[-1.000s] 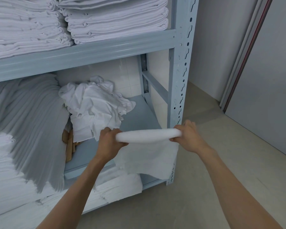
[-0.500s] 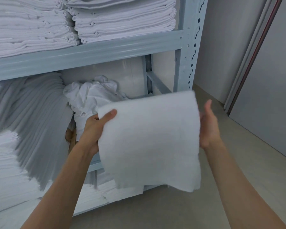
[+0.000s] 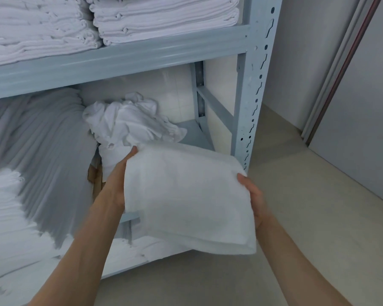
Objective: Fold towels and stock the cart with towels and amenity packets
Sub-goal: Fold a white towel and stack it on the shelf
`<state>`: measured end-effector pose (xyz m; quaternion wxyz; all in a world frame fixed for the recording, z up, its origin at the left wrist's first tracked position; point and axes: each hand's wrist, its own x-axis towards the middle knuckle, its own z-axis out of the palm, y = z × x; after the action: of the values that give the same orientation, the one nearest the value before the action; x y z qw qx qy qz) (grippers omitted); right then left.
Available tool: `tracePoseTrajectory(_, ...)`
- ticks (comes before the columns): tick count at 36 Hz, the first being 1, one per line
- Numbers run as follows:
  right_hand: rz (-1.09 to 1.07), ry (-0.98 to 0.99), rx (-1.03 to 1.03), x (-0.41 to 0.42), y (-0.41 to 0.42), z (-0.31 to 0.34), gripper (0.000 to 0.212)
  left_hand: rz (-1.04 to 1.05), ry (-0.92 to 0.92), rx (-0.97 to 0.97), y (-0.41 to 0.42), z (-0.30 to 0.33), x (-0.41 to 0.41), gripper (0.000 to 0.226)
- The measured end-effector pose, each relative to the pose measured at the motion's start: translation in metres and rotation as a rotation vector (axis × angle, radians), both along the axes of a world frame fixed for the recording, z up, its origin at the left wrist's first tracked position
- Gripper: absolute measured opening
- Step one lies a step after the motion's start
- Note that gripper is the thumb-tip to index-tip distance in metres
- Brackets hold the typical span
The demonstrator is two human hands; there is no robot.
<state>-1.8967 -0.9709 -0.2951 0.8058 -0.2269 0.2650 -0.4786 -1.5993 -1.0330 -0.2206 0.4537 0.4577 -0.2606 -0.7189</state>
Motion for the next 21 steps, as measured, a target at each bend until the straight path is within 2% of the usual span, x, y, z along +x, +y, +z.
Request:
tracePoseTrajectory(1,0.004,0.004,-0.008,-0.001,-0.002,0.000,0.065,-0.029,0.080,-0.005,0.001,-0.002,0.002,0.057)
tracePoseTrajectory(3,0.005,0.007,0.020,0.000,-0.004,0.004,0.065,-0.098,0.127,-0.051,0.004,-0.004,0.001,0.063)
tracePoseTrajectory(6,-0.002,0.005,0.023,0.002,-0.009,0.010,0.059,-0.133,0.017,-0.072,0.006,-0.014,-0.004,0.078)
tracePoseTrajectory(7,-0.010,0.005,0.025,0.001,-0.010,0.011,0.058,-0.136,-0.015,-0.068,0.009,-0.019,-0.006,0.077)
tracePoseTrajectory(10,-0.009,0.059,0.081,-0.008,-0.015,0.011,0.061,-0.164,-0.078,-0.055,0.018,-0.031,-0.009,0.055)
tracePoseTrajectory(11,-0.002,0.094,0.100,-0.011,-0.016,0.011,0.061,-0.190,-0.094,-0.064,0.020,-0.034,-0.009,0.054)
tracePoseTrajectory(14,0.002,0.173,0.139,-0.020,-0.020,0.011,0.056,-0.261,-0.143,-0.088,0.022,-0.039,-0.012,0.079)
tracePoseTrajectory(18,-0.025,0.232,0.125,-0.035,-0.028,0.013,0.061,-0.254,-0.208,-0.077,0.021,-0.042,-0.016,0.055)
tracePoseTrajectory(21,0.071,0.337,0.071,-0.044,-0.028,0.014,0.054,-0.256,-0.204,-0.062,0.018,-0.043,-0.015,0.057)
